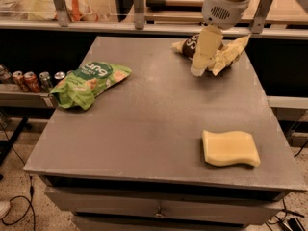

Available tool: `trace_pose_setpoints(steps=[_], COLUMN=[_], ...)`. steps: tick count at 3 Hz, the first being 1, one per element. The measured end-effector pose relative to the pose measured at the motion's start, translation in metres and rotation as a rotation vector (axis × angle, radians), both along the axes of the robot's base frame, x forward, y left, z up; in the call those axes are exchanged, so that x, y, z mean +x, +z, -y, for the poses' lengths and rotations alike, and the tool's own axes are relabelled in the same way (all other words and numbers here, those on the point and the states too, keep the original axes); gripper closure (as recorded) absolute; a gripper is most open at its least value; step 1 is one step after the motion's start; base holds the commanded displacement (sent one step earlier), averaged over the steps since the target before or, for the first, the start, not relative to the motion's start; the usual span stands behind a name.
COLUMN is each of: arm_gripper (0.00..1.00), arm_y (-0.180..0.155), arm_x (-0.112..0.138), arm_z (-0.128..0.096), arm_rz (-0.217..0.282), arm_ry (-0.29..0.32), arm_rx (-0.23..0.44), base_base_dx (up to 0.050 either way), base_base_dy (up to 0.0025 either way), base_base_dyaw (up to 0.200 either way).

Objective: Move brown chip bag near green rice chip bag

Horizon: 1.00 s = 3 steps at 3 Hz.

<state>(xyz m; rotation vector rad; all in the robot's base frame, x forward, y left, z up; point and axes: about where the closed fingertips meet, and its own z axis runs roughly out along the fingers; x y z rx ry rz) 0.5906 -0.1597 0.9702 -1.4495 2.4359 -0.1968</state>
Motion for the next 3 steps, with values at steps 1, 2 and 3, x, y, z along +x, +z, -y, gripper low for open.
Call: trace_pose_setpoints(steps=[1,2,3], arm_gripper=[0.0,0.0,0.0], arm_y=[-0.017,-0.023,-0.023], arm_x=[0.041,0.078,0.107], arm_z=[0.008,0.026,0.053], arm_rz=[0.036,0.086,0.129], arm_ry=[-0.162,-0.292,-0.406], arm_rx=[-0.032,-0.068,-0.109], base_base_dx=[0.0,0.0,0.0], base_base_dy=[0.0,0.0,0.0], base_base_dyaw=[0.0,0.0,0.0])
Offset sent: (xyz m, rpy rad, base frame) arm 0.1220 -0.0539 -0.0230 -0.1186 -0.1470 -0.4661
